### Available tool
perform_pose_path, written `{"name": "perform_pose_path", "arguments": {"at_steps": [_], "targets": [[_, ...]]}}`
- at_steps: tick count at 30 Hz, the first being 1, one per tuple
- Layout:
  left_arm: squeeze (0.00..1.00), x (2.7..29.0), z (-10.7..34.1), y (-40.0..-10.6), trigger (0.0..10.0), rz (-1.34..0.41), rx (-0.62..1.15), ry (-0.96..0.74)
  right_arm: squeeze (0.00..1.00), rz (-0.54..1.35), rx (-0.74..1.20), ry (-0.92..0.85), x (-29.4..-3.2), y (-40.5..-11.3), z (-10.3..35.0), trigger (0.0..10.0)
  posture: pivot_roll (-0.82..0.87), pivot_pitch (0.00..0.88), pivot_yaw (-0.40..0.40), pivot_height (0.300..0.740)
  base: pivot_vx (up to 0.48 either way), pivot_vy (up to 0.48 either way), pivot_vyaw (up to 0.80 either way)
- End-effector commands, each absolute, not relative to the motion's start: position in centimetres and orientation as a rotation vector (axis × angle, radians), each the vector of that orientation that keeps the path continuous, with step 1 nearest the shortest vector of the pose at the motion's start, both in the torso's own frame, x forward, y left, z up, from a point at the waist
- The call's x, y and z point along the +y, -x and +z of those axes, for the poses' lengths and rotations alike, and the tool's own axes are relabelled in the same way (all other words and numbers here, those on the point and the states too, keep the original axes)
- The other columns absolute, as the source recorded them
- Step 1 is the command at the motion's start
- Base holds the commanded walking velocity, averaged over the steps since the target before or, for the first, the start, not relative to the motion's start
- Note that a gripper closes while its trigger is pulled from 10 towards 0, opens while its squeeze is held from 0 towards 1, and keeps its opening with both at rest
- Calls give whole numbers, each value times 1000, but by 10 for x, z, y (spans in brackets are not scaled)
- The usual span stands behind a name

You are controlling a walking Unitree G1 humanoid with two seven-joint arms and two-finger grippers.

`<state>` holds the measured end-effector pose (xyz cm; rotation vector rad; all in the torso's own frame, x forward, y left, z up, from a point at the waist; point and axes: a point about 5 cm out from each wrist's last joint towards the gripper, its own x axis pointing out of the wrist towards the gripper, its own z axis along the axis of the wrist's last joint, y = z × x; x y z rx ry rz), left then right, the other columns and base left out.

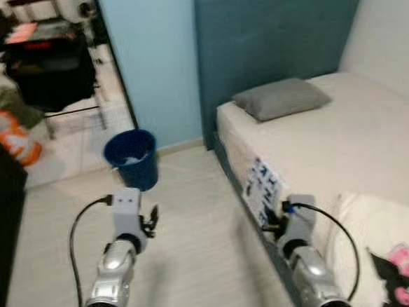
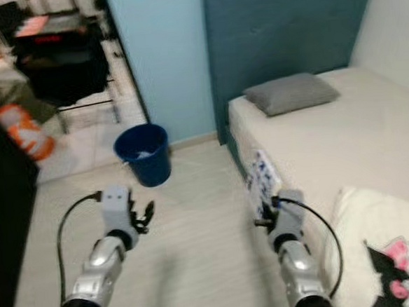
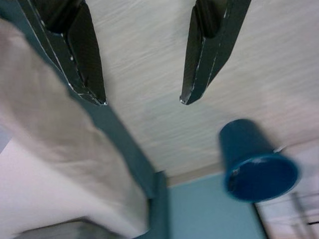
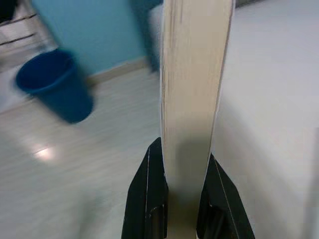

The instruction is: Clean up the room

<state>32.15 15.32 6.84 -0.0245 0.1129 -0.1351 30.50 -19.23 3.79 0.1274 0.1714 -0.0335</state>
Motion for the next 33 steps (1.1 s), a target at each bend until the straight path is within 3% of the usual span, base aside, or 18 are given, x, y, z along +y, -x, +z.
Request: {"name": "perform_pose_path", "arguments": {"at_steps": [1, 33], "targets": [[0, 160, 63, -318, 10000, -115, 137, 17, 0, -19, 153, -143, -185, -306, 39, 10000, 48, 96, 24, 740, 356, 0, 0], [0, 152, 59, -318, 10000, -103, 137, 50, 0, -10, 144, -119, -191, -310, 45, 10000, 23, 81, -1, 740, 350, 0, -53]]}}
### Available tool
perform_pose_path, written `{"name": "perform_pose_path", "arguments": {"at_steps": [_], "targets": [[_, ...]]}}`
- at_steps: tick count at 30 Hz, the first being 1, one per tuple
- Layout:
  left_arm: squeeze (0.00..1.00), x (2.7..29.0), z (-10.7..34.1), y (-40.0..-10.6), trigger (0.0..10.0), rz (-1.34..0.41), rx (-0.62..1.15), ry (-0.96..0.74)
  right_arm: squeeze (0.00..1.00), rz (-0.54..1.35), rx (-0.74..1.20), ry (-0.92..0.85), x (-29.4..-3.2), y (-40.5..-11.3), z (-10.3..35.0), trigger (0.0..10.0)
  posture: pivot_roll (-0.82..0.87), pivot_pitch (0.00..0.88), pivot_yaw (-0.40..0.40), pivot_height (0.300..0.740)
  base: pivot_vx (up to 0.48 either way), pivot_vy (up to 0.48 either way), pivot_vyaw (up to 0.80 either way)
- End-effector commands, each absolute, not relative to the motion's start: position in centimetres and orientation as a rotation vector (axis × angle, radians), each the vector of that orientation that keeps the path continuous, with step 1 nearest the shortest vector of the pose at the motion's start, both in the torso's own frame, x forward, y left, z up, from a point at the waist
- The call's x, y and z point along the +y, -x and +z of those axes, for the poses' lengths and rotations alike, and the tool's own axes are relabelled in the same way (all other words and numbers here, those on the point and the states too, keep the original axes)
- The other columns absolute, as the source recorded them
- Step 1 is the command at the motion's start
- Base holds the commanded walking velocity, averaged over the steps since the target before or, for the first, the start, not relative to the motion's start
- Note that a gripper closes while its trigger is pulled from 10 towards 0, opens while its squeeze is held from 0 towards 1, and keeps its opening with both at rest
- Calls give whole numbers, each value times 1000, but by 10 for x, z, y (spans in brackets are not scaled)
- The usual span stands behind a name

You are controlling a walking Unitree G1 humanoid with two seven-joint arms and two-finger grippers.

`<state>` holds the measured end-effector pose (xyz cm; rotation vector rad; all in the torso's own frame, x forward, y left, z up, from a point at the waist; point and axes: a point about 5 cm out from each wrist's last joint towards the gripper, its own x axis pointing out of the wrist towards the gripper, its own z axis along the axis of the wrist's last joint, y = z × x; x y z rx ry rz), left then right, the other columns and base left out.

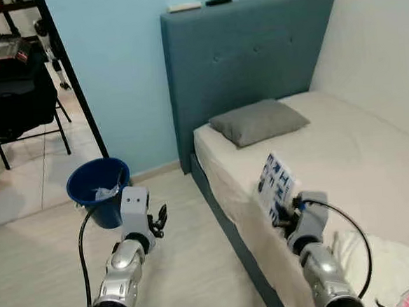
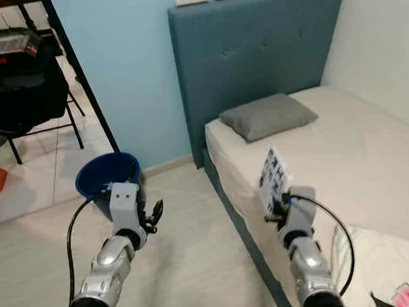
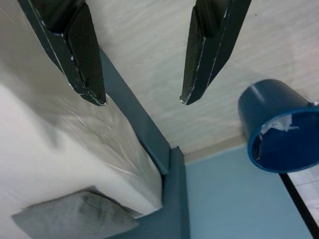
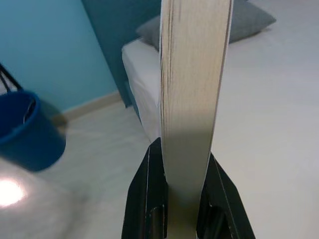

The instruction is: Clean up the room

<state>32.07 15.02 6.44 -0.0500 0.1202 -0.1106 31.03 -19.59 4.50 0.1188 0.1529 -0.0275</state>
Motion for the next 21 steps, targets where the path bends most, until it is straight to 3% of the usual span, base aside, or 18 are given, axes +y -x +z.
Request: {"name": "perform_pose_path", "arguments": {"at_steps": [1, 15, 21], "targets": [[0, 152, 59, -318, 10000, -103, 137, 49, 0, -11, 144, -121, -191, -310, 45, 10000, 24, 81, 2, 740, 345, 0, -800], [0, 152, 61, -319, 10000, -116, 134, 38, 0, -17, 148, -131, -190, -306, 42, 10000, 26, 79, 14, 740, 346, 0, -800], [0, 151, 60, -319, 10000, -120, 133, 38, 0, -11, 140, -127, -189, -306, 42, 10000, 25, 78, 13, 740, 345, 0, -200]]}}
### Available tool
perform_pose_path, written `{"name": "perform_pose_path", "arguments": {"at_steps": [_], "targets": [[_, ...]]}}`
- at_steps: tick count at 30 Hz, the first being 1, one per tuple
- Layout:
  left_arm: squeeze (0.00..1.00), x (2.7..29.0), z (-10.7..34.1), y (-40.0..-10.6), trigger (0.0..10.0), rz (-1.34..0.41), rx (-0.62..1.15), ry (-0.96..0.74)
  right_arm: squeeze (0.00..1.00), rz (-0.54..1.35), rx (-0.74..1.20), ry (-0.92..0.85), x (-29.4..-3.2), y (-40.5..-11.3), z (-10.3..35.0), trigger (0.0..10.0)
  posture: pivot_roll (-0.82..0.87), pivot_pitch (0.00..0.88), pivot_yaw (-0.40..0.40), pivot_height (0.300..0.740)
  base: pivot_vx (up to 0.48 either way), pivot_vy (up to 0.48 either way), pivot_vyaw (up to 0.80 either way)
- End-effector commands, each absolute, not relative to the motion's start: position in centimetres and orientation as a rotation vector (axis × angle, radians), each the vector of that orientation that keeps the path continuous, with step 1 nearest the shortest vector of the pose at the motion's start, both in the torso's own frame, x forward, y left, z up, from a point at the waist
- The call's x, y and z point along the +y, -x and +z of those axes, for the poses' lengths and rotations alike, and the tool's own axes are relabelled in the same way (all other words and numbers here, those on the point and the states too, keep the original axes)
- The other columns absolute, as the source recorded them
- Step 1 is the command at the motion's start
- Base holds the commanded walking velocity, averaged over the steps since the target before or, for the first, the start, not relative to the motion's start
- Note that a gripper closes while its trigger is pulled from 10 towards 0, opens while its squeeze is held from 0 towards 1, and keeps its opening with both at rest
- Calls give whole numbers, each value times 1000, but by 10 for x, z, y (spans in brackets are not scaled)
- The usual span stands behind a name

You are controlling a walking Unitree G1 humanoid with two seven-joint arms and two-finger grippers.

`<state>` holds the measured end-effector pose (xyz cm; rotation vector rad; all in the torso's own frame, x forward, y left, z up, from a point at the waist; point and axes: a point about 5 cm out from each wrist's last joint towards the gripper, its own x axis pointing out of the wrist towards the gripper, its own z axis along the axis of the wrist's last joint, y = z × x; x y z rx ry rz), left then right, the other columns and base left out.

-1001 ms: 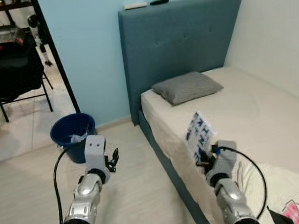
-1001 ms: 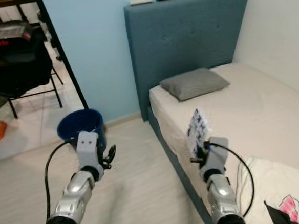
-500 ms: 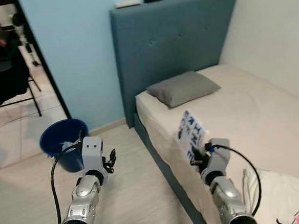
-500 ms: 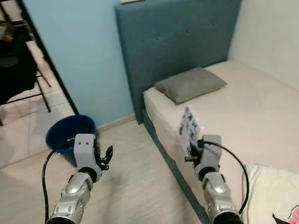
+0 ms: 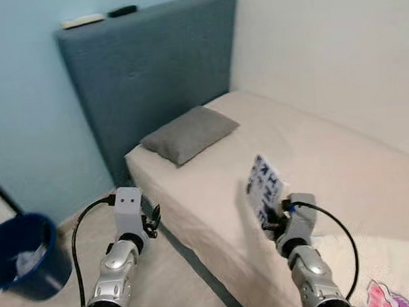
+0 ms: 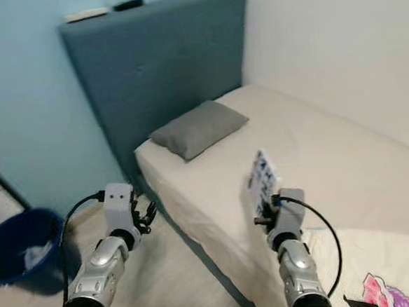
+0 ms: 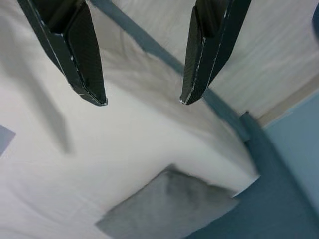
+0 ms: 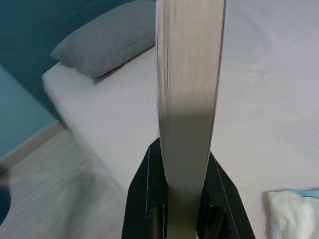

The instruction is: Clean up the room

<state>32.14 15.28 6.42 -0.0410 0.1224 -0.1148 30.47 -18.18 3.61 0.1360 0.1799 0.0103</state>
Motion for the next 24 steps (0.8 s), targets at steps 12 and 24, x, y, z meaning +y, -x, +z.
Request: {"name": "perform_pose_path", "arguments": {"at_steps": [12, 24], "targets": [[0, 150, 60, -316, 10000, -143, 118, 27, 0, -14, 143, -128, -189, -304, 41, 10000, 27, 80, 11, 740, 127, 0, 0], [0, 146, 57, -315, 10000, -211, 144, -36, 0, -24, 146, -123, -190, -310, 44, 10000, 37, 94, 10, 740, 0, 0, 0]]}}
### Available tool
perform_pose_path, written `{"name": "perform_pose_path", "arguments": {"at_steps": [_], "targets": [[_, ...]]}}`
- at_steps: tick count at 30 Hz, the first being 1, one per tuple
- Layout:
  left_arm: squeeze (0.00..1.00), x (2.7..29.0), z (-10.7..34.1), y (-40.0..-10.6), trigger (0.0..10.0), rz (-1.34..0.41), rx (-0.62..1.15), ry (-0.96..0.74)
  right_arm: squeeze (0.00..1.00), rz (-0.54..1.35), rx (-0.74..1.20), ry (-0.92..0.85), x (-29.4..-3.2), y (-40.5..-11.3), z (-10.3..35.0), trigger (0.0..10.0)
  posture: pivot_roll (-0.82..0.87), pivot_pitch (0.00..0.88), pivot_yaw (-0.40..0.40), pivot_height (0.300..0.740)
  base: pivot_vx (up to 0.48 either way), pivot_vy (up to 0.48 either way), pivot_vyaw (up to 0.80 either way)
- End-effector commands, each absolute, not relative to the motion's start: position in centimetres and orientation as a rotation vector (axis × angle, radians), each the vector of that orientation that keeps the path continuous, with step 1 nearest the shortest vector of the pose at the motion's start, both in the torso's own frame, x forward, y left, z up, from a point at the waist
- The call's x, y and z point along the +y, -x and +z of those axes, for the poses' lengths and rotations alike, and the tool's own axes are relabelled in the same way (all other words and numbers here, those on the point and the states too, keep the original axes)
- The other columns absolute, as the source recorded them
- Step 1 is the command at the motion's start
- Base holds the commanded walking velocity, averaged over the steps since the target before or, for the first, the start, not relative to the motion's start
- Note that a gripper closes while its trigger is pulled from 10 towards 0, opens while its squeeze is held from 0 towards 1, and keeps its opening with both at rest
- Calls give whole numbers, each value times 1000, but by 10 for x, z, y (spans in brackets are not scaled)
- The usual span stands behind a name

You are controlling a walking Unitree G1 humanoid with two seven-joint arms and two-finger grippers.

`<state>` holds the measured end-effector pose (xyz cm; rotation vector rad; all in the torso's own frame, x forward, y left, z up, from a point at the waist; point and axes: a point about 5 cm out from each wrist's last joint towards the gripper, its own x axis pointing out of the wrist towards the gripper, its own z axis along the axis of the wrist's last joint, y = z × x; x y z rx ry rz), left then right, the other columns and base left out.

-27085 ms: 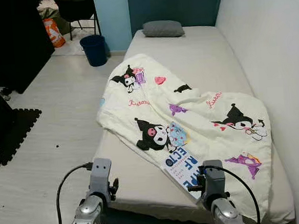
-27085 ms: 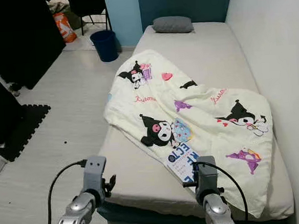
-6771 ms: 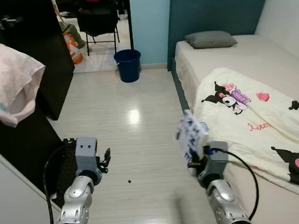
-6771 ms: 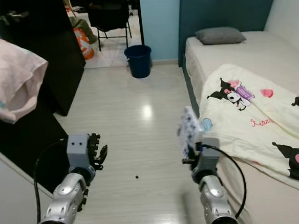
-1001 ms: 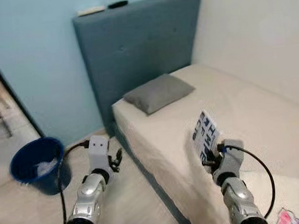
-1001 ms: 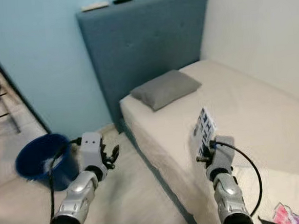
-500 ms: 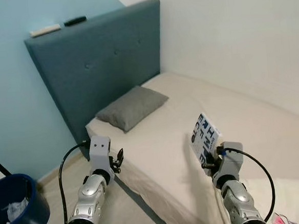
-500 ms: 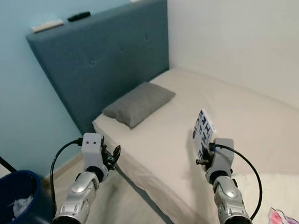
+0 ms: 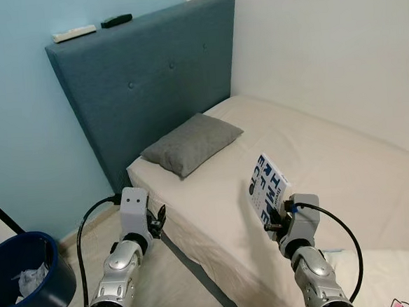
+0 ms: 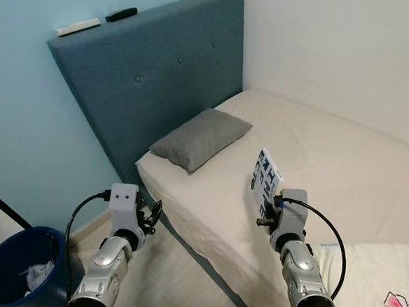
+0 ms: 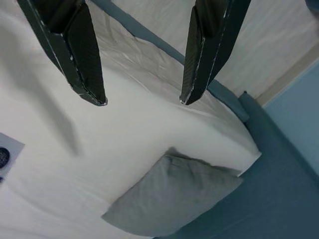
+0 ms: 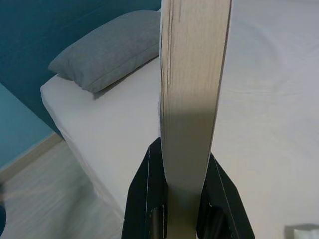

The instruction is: Clean up the room

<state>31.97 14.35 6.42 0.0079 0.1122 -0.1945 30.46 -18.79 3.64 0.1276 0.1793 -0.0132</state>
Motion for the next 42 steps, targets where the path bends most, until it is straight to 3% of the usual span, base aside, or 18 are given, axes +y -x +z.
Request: {"name": "perform_pose_path", "arguments": {"at_steps": [1, 7, 19, 21, 24, 26, 32, 42], "targets": [[0, 143, 58, -315, 10000, -233, 141, -46, 0, -27, 150, -118, -191, -313, 46, 10000, 42, 110, 13, 740, 0, 0, 0], [0, 123, 69, -317, 10000, -387, 95, -87, 0, -28, 183, -25, -201, -335, 62, 10000, 58, 137, 13, 740, 0, 0, 0], [0, 108, 95, -325, 10000, -440, 5, -56, 0, 4, 144, 1, -205, -368, 105, 10000, 76, 151, 10, 740, 0, 0, 0], [0, 109, 95, -325, 10000, -440, 3, -55, 0, 16, 110, -123, -199, -374, 114, 10000, 77, 152, 8, 740, 0, 0, 0], [0, 109, 95, -325, 10000, -439, 4, -55, 0, 10, 105, -169, -198, -375, 115, 10000, 77, 152, 8, 740, 0, 0, 0], [0, 110, 96, -324, 10000, -439, 2, -55, 0, -11, 103, -327, -196, -377, 116, 10000, 87, 165, 5, 740, 0, 0, 0], [0, 112, 103, -322, 10000, -449, -18, -59, 0, -41, 157, -589, -190, -376, 107, 10000, 108, 195, 4, 740, 0, 0, 0], [0, 119, 110, -318, 10000, -461, -34, -56, 0, -7, 238, -795, -176, -367, 85, 10000, 130, 235, 0, 740, 0, 0, 0]]}}
